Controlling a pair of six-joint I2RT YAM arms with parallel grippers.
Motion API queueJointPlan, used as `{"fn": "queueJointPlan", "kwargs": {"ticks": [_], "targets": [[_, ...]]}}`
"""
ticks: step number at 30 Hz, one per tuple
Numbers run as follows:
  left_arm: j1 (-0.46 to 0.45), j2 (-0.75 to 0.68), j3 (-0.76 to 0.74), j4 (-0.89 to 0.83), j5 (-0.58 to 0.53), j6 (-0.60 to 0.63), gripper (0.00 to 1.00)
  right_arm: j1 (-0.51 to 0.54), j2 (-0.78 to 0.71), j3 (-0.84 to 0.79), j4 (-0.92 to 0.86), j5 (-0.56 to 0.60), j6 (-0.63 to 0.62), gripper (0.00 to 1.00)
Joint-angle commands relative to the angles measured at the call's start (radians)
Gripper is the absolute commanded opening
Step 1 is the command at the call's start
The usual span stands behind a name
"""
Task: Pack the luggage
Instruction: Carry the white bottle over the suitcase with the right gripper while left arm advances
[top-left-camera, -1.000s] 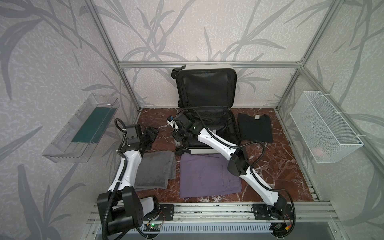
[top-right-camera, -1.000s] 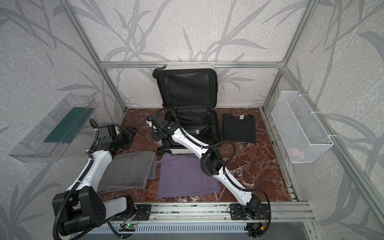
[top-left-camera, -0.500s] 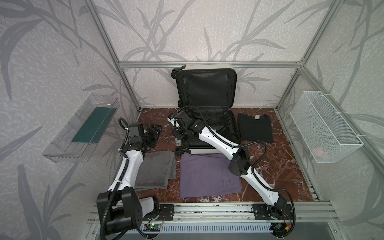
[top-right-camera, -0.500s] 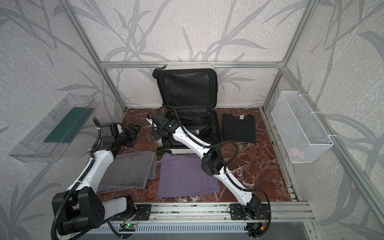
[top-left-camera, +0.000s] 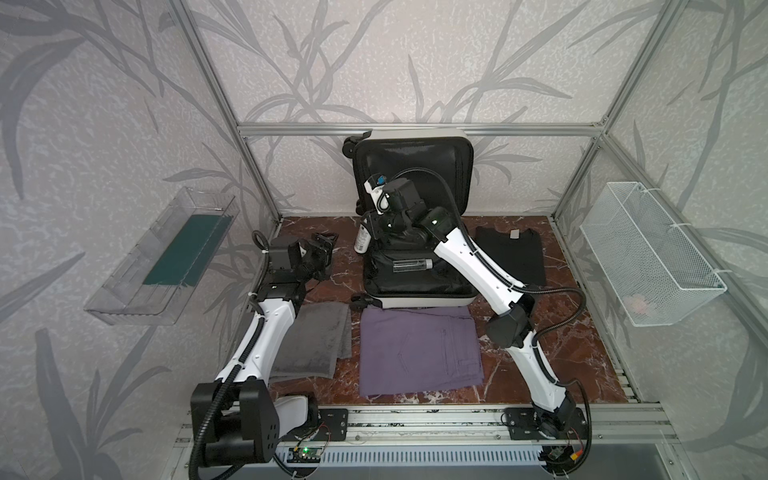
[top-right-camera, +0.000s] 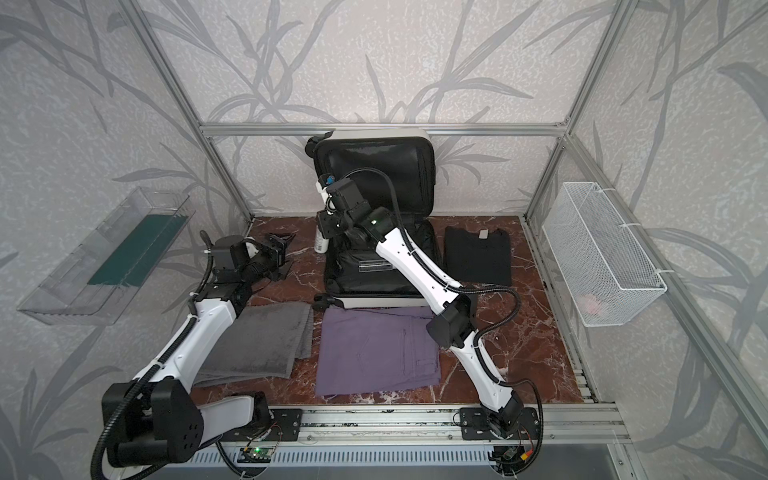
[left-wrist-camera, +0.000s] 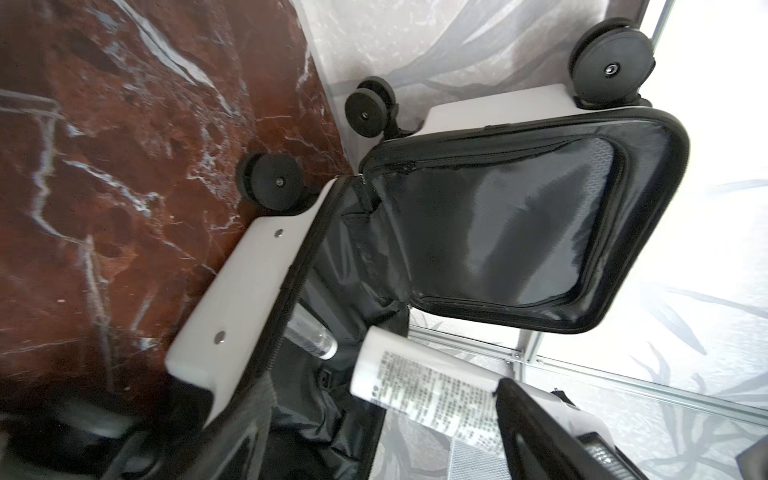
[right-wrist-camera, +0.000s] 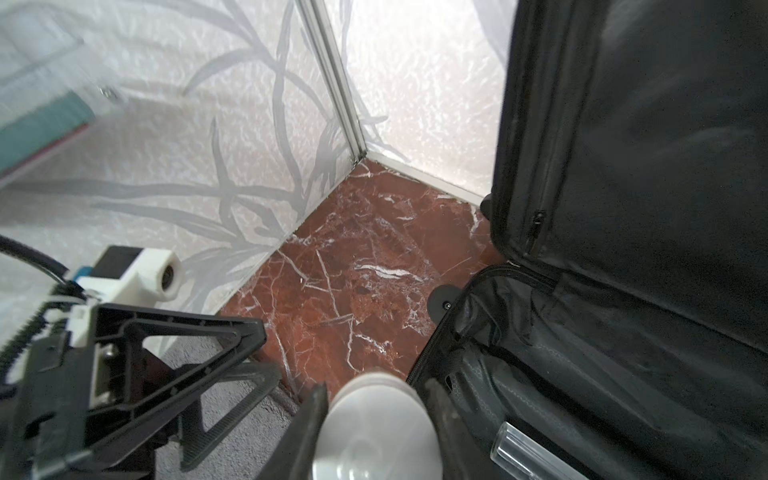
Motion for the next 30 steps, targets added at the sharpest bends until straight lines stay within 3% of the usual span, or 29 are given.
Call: {"fn": "queueJointPlan", "kwargs": {"ticks": [1, 7, 11, 30], "targets": [[-0.029, 0.025, 0.035, 0.132, 0.014, -0.135, 0.86, -0.037, -0.112, -0.096, 0.083, -0.044, 0.125, 0.27], [-0.104, 0.092, 0.046, 0.265, 0.004, -0.236, 0.86, -0.12, -0.341, -0.547, 0.46, -0.115, 0.36, 0.28], [-0.158, 0.147, 0.088, 0.3, -0.004, -0.25, 0.86, -0.178, -0.43, -0.749, 0.628, -0.175, 0.509, 0.29], [-0.319, 0.326, 0.169, 0.352, -0.084, -0.244, 0.86, -0.278, -0.559, -1.054, 0.868, -0.243, 0.702, 0.29]]}}
